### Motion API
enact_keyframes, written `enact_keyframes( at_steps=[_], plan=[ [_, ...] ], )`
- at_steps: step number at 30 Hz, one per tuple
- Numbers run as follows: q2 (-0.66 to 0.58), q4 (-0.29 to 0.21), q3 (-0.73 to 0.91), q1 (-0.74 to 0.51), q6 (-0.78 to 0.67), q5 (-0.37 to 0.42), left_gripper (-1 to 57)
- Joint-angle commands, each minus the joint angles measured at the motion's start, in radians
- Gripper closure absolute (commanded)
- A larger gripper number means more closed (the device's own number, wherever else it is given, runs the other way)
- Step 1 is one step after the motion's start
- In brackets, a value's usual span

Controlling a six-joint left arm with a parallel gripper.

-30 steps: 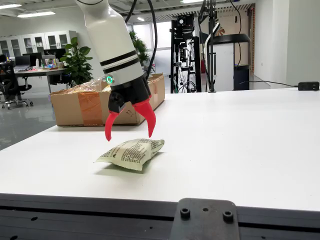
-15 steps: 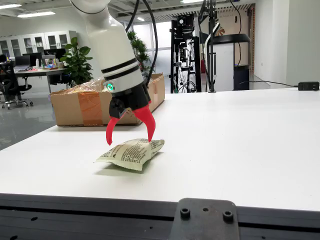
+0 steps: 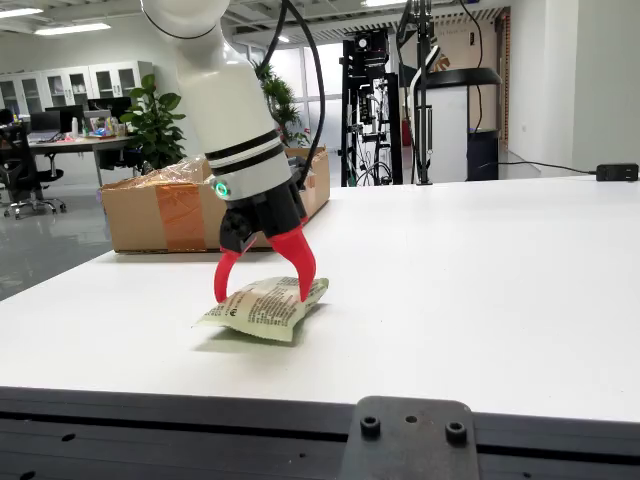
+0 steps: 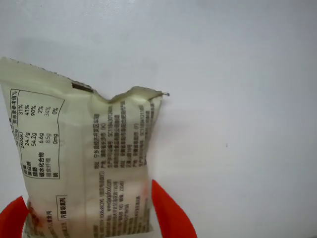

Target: Grasp a snack and put it in the bin.

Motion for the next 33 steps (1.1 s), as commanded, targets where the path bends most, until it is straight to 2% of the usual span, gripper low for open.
enact_keyframes(
  at_steps=[1,22,33],
  plan=[
    [0.002,-0.001,0.0,0.008,0.0,-0.003,8.9],
    [0.049,-0.008,0.0,0.028,-0.001,-0.057,10.6],
    [0.057,-0.013,-0.001,0.033,-0.019,-0.057,20.0]
  ],
)
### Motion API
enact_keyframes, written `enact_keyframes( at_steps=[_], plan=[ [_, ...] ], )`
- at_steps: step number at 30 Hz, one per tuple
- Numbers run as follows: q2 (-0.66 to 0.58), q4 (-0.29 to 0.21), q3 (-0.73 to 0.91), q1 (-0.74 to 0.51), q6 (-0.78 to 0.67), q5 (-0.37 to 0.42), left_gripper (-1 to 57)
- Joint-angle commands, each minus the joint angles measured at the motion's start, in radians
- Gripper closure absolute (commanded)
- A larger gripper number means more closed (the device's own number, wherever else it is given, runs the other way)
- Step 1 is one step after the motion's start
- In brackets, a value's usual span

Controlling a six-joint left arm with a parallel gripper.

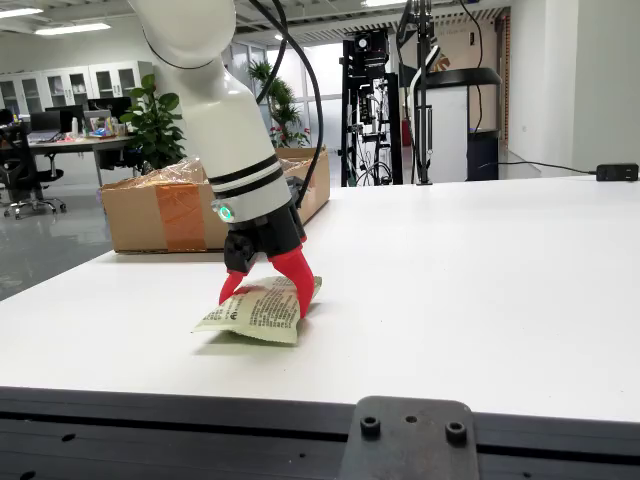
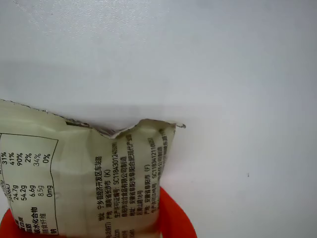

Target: Grasp a snack and put it in the bin.

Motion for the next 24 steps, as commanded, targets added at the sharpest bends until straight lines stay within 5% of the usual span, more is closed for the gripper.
enact_keyframes(
  at_steps=[1,12,24],
  plan=[
    [0.0,0.0,-0.001,0.002,-0.018,0.008,21.7],
    [-0.04,0.005,-0.002,-0.002,-0.07,0.042,42.8],
    [-0.085,0.007,-0.003,0.005,-0.118,0.084,49.6]
  ],
)
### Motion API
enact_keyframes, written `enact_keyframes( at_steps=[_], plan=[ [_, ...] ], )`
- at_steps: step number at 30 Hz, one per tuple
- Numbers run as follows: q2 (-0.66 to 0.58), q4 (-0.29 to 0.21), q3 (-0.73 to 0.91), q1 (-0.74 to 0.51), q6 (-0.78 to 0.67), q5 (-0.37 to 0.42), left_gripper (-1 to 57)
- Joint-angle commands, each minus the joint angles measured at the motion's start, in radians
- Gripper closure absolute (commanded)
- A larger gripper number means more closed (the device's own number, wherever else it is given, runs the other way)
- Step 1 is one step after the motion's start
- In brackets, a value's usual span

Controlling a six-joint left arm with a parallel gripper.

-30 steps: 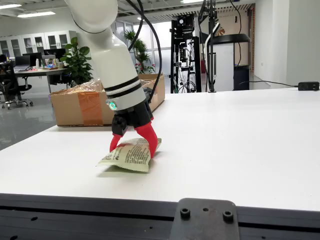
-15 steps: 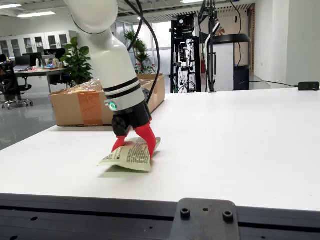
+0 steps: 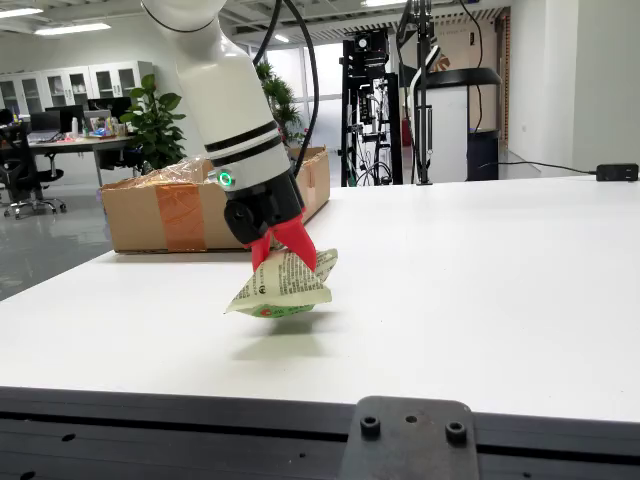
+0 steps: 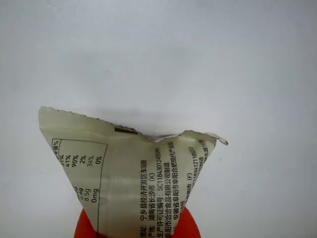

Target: Grasp a snack and put it in the bin.

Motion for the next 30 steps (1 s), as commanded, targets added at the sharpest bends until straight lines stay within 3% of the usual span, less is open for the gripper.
enact_keyframes(
  at_steps=[1,19,30],
  plan=[
    [-0.016,0.002,0.0,0.02,-0.041,0.005,50.1],
    [-0.317,0.008,-0.003,0.219,-0.348,-0.03,53.9],
    [-0.371,0.013,-0.028,0.328,-0.47,-0.066,53.6]
  ],
)
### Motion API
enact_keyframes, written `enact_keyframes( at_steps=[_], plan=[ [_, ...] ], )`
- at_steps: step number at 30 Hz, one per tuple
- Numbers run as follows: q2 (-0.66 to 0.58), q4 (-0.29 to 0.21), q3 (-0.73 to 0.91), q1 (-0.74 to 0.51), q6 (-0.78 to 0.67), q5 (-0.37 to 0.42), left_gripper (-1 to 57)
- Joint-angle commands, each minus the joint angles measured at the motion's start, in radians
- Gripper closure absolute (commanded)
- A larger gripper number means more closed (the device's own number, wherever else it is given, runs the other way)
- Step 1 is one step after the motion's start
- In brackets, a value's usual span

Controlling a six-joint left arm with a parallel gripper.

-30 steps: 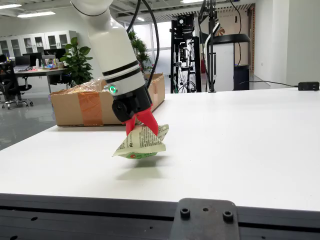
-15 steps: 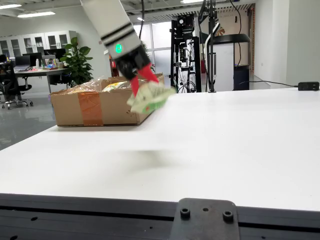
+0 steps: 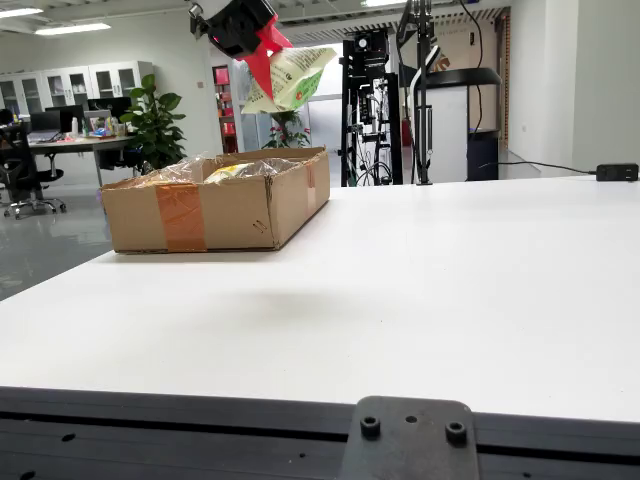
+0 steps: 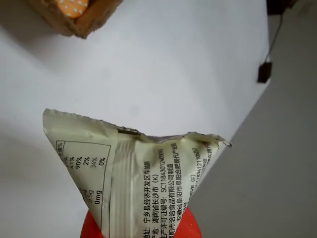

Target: Grasp a snack and put it in the bin.

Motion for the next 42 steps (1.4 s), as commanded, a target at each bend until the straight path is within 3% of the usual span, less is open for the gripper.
enact_keyframes(
  at_steps=[1,9,25,42],
  plan=[
    [0.005,0.001,-0.028,0.049,-0.045,-0.008,53.6],
    [0.046,0.071,-0.152,0.14,-0.161,0.01,53.6],
    [0.223,0.176,-0.493,0.268,-0.303,0.148,50.6],
    [0.278,0.203,-0.6,0.31,-0.327,0.309,40.4]
  ],
)
